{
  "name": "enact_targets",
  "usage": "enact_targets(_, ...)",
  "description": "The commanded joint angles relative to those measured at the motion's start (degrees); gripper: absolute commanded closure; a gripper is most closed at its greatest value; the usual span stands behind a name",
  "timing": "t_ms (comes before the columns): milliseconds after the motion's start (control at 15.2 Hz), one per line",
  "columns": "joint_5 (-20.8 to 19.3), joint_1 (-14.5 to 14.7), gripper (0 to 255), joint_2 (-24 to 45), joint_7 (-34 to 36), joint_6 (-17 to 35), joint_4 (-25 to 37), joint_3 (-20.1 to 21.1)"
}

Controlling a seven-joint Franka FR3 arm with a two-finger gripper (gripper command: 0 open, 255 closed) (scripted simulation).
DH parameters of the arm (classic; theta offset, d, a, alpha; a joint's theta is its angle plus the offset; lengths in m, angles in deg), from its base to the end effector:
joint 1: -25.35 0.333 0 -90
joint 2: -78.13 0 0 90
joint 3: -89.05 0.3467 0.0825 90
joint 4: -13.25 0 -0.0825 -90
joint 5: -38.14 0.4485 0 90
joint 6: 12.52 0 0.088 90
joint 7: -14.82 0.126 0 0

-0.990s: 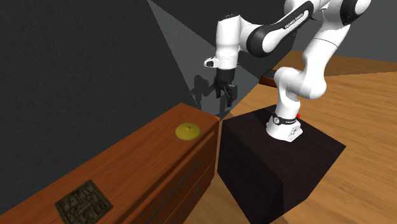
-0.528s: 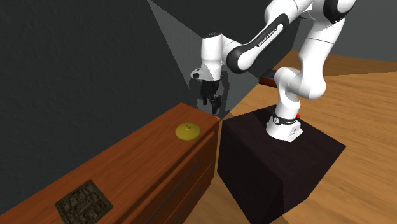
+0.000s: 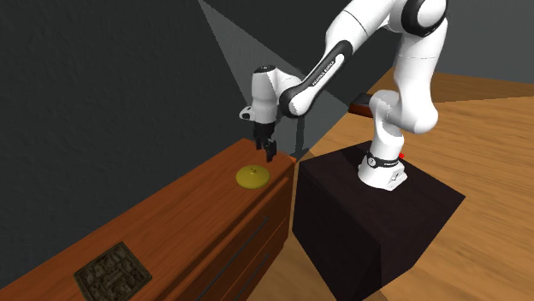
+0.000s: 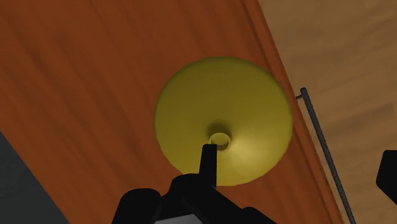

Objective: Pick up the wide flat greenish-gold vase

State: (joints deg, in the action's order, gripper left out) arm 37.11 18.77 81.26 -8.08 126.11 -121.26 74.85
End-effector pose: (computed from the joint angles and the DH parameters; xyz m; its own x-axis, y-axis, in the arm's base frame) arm 0.5183 -0.1976 0.2753 0.9987 0.0510 0.0073 0.0507 -0.9982 0.0308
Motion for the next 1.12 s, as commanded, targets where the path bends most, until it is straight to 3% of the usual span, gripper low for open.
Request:
enact_targets(0, 1.3, -0.7, 0, 4.9, -2.3, 2.2, 3.1, -0.3)
enact_targets(198, 3.0, -2.0, 0, 11.1, -5.3, 4.5, 7.3, -0.3)
enact_targets(792, 4.9, -2.8, 0, 15.9, -6.4, 9.5, 6.9, 0.7)
enact_targets(858, 4.9, -2.8, 255, 15.9, -6.4, 9.5, 6.9, 0.7)
enact_targets(1056, 4.9, -2.9, 255, 16.0, -6.4, 9.5, 7.1, 0.7)
